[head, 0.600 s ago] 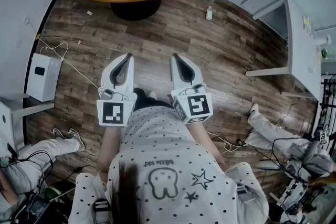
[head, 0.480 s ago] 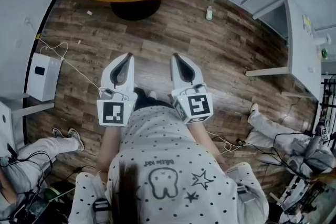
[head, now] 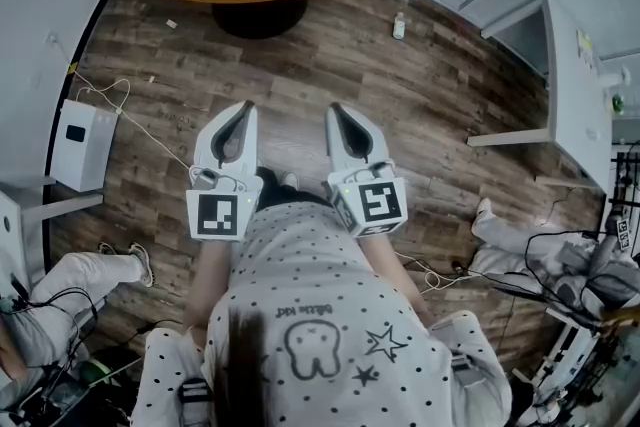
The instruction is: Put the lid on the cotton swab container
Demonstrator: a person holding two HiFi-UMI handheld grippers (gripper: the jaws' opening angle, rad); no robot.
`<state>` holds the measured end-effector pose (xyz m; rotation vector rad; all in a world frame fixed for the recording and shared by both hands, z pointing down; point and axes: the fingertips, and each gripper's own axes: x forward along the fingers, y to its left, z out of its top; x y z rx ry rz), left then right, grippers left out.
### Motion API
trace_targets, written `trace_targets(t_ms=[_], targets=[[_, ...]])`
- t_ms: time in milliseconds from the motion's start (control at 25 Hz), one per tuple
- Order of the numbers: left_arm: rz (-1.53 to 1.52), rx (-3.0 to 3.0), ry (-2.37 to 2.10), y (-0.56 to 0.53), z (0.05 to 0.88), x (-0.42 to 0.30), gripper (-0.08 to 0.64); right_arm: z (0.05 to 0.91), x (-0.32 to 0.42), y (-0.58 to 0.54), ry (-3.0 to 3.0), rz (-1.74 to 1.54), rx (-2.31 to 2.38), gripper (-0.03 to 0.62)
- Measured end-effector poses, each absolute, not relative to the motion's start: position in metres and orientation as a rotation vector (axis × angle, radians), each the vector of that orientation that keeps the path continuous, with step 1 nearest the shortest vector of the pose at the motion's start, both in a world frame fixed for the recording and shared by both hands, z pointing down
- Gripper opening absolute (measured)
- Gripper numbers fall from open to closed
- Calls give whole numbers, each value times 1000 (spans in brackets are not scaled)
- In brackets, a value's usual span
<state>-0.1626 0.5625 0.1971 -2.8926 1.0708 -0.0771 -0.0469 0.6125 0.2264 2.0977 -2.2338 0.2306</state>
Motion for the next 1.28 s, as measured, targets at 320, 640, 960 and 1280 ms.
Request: trace_targets(t_ms=[320,640,960,1280], targets=[[-49,-2900,1095,559,200,-164,11,218,-52,614,-2316,182,2083,3],[-52,-2919,1129,548,208,-158,12,222,-46,615,-2303,205,2075,4],[-41,-2973,1057,516,214,-137,11,228,-33,578,-2284,231,2099,4],[-15,-2979,1018,431,204,-113,11,226,-15,493,-2248,246,2076,3]])
